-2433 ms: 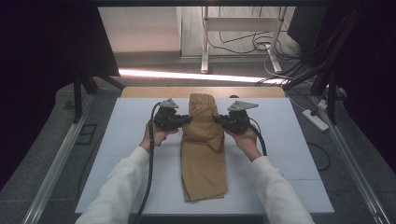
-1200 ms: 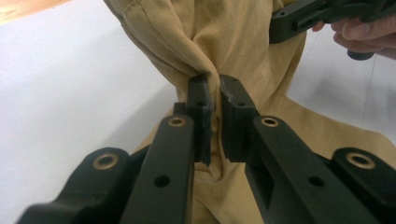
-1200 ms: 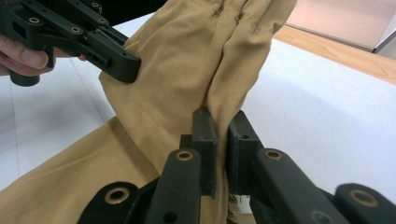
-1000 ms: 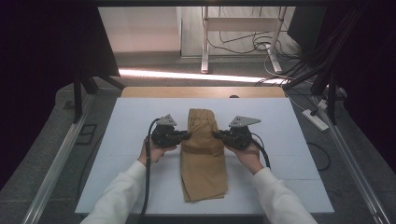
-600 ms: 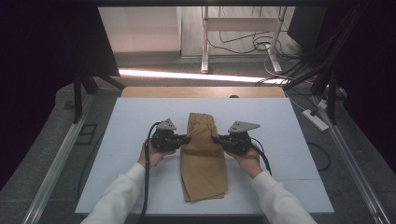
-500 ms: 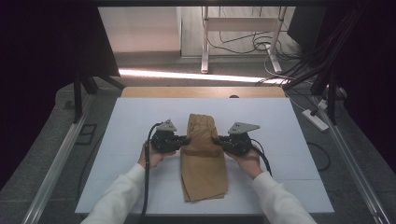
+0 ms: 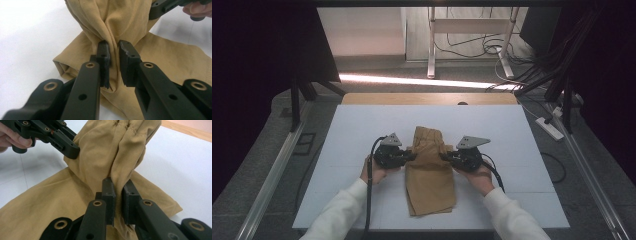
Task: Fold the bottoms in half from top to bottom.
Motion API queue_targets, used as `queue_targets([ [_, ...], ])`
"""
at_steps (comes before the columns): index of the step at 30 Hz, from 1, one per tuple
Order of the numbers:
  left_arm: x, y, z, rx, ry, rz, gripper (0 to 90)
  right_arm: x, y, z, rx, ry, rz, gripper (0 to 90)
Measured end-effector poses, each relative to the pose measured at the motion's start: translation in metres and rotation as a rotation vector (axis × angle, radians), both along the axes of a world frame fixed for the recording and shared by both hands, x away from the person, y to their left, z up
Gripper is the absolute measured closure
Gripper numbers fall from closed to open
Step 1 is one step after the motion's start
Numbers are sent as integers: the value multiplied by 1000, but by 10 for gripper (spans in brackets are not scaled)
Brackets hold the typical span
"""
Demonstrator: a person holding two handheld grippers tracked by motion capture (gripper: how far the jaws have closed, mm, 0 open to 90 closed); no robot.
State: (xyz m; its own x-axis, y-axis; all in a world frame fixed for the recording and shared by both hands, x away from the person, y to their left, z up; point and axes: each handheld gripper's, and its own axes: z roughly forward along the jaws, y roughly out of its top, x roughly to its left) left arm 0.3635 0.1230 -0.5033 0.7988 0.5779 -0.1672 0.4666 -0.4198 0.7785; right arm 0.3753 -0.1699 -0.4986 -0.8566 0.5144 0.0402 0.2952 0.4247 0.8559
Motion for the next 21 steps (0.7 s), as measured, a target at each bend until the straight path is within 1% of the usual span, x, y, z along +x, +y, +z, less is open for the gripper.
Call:
queue_targets([
  [8, -1, 1, -2, -8, 15, 0, 781, -4, 0, -2, 0, 4, 9, 825],
  [15, -5, 2, -4, -6, 16, -5, 778, -8, 0, -3, -2, 8, 16, 818],
  [21, -9, 3, -6, -5, 16, -15, 746, -13, -1, -5, -10, 13, 28, 799],
])
